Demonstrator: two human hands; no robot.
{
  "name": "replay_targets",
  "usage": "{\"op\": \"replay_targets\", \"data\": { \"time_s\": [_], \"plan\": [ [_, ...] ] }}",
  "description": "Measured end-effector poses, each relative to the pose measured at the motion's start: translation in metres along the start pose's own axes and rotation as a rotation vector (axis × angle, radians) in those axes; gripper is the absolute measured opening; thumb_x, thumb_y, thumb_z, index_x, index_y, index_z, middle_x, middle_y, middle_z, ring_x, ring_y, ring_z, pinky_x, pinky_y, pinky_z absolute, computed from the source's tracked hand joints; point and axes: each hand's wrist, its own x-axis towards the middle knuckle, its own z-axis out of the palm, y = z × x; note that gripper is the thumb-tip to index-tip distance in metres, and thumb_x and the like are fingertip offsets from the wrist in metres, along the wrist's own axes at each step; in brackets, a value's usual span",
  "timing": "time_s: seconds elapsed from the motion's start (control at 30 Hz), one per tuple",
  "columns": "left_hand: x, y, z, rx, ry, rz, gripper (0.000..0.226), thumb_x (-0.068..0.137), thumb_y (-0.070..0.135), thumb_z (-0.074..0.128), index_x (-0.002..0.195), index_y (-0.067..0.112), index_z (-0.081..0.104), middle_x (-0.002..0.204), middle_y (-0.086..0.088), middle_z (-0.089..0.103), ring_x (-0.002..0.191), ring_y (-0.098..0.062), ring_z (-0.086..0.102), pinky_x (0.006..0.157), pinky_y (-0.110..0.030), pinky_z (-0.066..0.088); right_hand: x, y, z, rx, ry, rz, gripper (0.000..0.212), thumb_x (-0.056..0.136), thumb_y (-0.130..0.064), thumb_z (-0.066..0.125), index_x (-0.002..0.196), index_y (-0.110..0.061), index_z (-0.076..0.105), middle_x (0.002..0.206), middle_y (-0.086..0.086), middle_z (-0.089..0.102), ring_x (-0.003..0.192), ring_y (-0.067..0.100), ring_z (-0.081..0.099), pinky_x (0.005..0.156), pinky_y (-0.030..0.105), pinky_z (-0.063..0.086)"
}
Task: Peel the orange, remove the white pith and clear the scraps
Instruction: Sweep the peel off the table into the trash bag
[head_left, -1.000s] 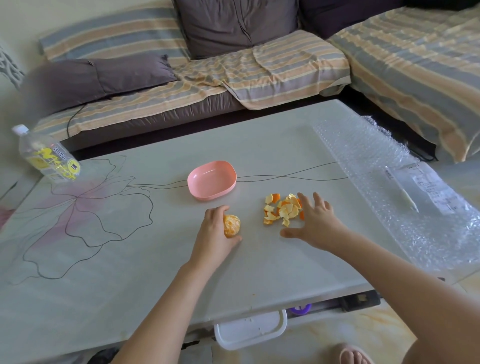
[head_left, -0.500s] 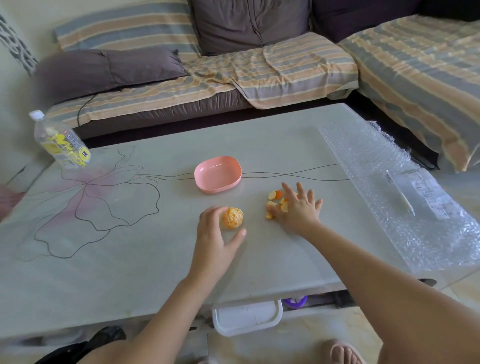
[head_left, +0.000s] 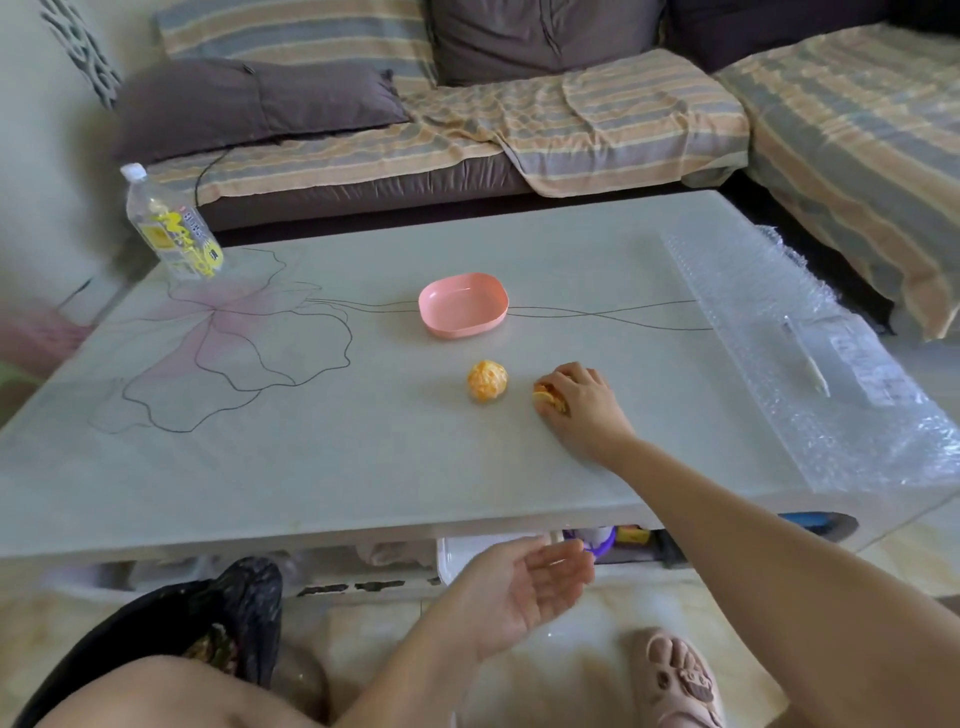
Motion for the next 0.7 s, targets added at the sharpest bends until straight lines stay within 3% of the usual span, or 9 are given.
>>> {"op": "replay_targets", "data": {
  "time_s": [0.2, 0.3, 0.53, 0.7],
  "plan": [
    [0.039, -0.009, -0.008, -0.378, -0.028, -0.012, 0.049, 0.103, 0.018, 0.030, 0.113, -0.026, 0.049, 0.110, -0.041, 0.059, 0.083, -0.050, 0.067, 0.071, -0.056, 0.054, -0.040, -0.007, 0.005, 0.023, -0.064, -0.147, 0.026, 0.093, -0.022, 0.054, 0.116, -0.015, 0.061, 0.124, 0.005, 0.051, 0.115, 0.026, 0.044, 0.099, 0.032, 0.033],
    [0.049, -0.010, -0.011, -0.483, -0.091, -0.032, 0.057, 0.105, 0.021, 0.024, 0.110, -0.030, 0.050, 0.114, -0.044, 0.055, 0.088, -0.054, 0.065, 0.072, -0.060, 0.053, -0.058, -0.010, 0.005, 0.068, -0.083, -0.221, 0.023, 0.089, -0.015, 0.058, 0.111, -0.012, 0.064, 0.118, 0.007, 0.054, 0.108, 0.026, 0.048, 0.093, 0.027, 0.036],
    [0.060, -0.015, -0.015, -0.554, -0.147, -0.028, 0.057, 0.104, 0.023, 0.022, 0.106, -0.025, 0.053, 0.105, -0.040, 0.061, 0.082, -0.051, 0.067, 0.062, -0.055, 0.057, -0.092, -0.017, 0.003, 0.139, -0.165, -0.363, 0.027, 0.084, -0.006, 0.056, 0.109, -0.014, 0.064, 0.112, 0.002, 0.055, 0.101, 0.019, 0.050, 0.089, 0.007, 0.030],
    [0.056, -0.015, -0.002, -0.502, -0.132, 0.017, 0.034, 0.102, 0.011, 0.027, 0.098, -0.005, 0.058, 0.083, -0.023, 0.070, 0.065, -0.034, 0.071, 0.053, -0.039, 0.059, -0.103, -0.023, 0.004, 0.168, -0.199, -0.361, 0.030, 0.089, -0.017, 0.050, 0.116, -0.018, 0.062, 0.115, 0.000, 0.055, 0.107, 0.014, 0.047, 0.093, 0.009, 0.031]
  ]
}}
